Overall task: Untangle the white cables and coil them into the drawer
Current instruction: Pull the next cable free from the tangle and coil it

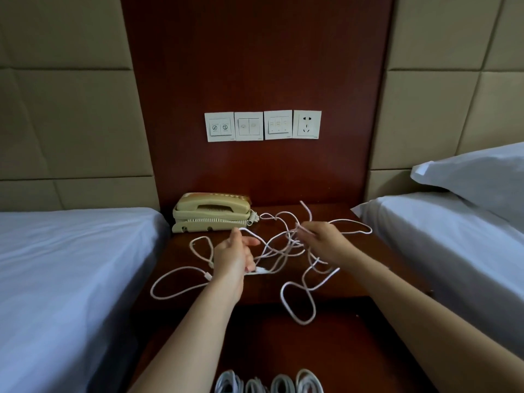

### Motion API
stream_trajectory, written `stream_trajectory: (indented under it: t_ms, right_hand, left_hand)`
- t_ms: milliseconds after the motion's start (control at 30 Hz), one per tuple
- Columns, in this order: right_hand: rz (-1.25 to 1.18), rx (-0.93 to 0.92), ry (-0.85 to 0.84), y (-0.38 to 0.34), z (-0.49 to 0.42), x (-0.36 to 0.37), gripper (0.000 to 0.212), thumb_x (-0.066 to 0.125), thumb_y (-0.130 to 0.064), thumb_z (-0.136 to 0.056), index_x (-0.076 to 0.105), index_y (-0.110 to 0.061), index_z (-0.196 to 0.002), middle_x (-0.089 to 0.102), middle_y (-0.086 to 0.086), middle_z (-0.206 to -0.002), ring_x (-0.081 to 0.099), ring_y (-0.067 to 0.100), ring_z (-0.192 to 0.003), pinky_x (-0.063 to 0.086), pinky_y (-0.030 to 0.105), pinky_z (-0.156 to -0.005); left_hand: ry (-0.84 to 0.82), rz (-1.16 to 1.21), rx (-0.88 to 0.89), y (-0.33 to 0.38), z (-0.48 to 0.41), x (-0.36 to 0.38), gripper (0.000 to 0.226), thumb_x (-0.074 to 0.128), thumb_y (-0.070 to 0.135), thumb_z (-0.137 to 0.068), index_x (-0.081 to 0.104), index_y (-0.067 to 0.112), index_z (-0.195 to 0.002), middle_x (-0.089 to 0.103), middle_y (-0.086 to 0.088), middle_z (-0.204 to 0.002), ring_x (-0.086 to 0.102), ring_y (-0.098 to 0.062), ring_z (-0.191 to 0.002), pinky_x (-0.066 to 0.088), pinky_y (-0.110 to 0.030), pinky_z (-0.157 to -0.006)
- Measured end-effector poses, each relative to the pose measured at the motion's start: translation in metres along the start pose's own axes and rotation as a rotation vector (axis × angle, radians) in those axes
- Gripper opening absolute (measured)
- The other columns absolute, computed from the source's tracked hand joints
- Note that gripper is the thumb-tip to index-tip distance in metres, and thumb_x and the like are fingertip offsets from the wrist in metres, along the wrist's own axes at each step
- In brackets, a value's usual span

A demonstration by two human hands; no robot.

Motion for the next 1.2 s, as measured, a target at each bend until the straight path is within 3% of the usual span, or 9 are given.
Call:
stream_trajectory:
  t_ms: [133, 300, 467, 600, 700, 800, 900, 1067, 1200]
  right_hand:
    - [0.166, -0.139, -0.016, -0.024, 0.005, 0.021, 0.029, 0.048, -0.024, -0.097, 0.051, -0.011, -0.071, 0.053, 0.007, -0.059, 0.047, 0.022, -0.054, 0.032, 0.036, -0.053]
    - [0.349, -0.245, -0.054, -0.028, 0.017, 0.035, 0.022, 0.048, -0.026, -0.097, 0.063, -0.011, -0.102, 0.066, 0.005, -0.087, 0.06, 0.023, -0.075, 0.042, 0.035, -0.06]
    - [0.368, -0.344, -0.063, -0.032, 0.03, 0.037, 0.033, 0.04, -0.032, -0.098, 0.061, -0.011, -0.114, 0.059, 0.003, -0.108, 0.057, 0.021, -0.097, 0.049, 0.036, -0.075]
    - [0.006, -0.122, -0.07, -0.013, 0.033, 0.041, 0.043, 0.029, -0.033, -0.101, 0.051, -0.016, -0.133, 0.053, 0.0, -0.133, 0.048, 0.01, -0.122, 0.039, 0.029, -0.103]
    - [-0.194, 0.069, -0.063, 0.005, 0.028, 0.045, 0.042, 0.03, -0.032, -0.102, 0.035, -0.025, -0.144, 0.04, -0.001, -0.146, 0.035, 0.011, -0.135, 0.027, 0.028, -0.111]
    - [0.017, 0.064, -0.141, 0.013, 0.024, 0.053, 0.044, 0.032, -0.035, -0.101, 0.03, -0.032, -0.145, 0.034, -0.002, -0.15, 0.032, 0.014, -0.137, 0.027, 0.028, -0.109]
    - [0.126, 0.073, -0.153, 0.02, 0.019, 0.059, 0.049, 0.039, -0.039, -0.099, 0.027, -0.034, -0.146, 0.028, -0.006, -0.153, 0.033, 0.015, -0.137, 0.035, 0.038, -0.109]
    - [0.131, 0.078, 0.172, 0.018, 0.001, 0.04, 0.044, 0.054, -0.008, -0.089, 0.048, -0.014, -0.132, 0.049, 0.0, -0.126, 0.053, 0.018, -0.111, 0.05, 0.034, -0.085]
    - [0.253, -0.014, 0.312, 0.013, -0.004, 0.032, 0.044, 0.05, 0.002, -0.086, 0.053, -0.008, -0.129, 0.051, 0.005, -0.123, 0.048, 0.023, -0.114, 0.045, 0.037, -0.093]
  left_hand:
    - [-0.084, -0.146, -0.094, -0.023, 0.004, 0.024, 0.048, 0.041, 0.038, -0.099, 0.062, -0.004, -0.087, 0.026, 0.01, -0.033, 0.023, -0.004, -0.028, 0.023, -0.019, -0.036]
    - [-0.053, -0.21, -0.103, -0.032, -0.004, 0.026, 0.043, 0.067, 0.037, -0.084, 0.037, 0.014, -0.063, 0.029, 0.012, -0.032, 0.027, -0.007, -0.029, 0.025, -0.023, -0.044]
    - [-0.068, -0.269, -0.124, -0.041, -0.012, 0.025, 0.034, 0.068, 0.02, -0.084, 0.042, 0.014, -0.063, 0.032, 0.008, -0.036, 0.027, -0.008, -0.033, 0.024, -0.018, -0.039]
    - [-0.071, -0.263, -0.094, -0.039, -0.015, 0.027, 0.021, 0.058, 0.008, -0.087, 0.053, 0.008, -0.066, 0.033, 0.009, -0.032, 0.027, -0.007, -0.028, 0.025, -0.017, -0.039]
    - [-0.071, -0.276, -0.027, -0.029, -0.014, 0.029, 0.022, 0.054, 0.005, -0.088, 0.051, 0.008, -0.066, 0.031, 0.009, -0.032, 0.027, -0.006, -0.029, 0.025, -0.017, -0.04]
    - [-0.025, -0.281, 0.049, -0.021, -0.014, 0.025, 0.019, 0.052, 0.007, -0.089, 0.047, 0.009, -0.07, 0.033, 0.004, -0.044, 0.028, -0.006, -0.031, 0.025, -0.016, -0.039]
    - [0.016, -0.285, 0.112, -0.017, -0.015, 0.019, 0.018, 0.05, 0.008, -0.089, 0.043, 0.008, -0.072, 0.031, -0.002, -0.053, 0.028, -0.011, -0.04, 0.026, -0.02, -0.044]
    - [0.007, -0.285, 0.184, -0.007, -0.015, 0.021, 0.015, 0.048, 0.01, -0.09, 0.043, 0.009, -0.076, 0.032, -0.002, -0.054, 0.028, -0.013, -0.045, 0.027, -0.026, -0.048]
    - [0.011, -0.252, 0.215, -0.004, -0.018, 0.021, 0.018, 0.049, 0.01, -0.09, 0.039, 0.01, -0.074, 0.029, -0.001, -0.055, 0.026, -0.012, -0.047, 0.026, -0.028, -0.05]
Point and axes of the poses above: each hand's wrist, its own z-axis away from the middle knuckle, its own x-axis out of the palm, y = z × x, the point moved 7 cm from there along -z, towards the middle knuckle
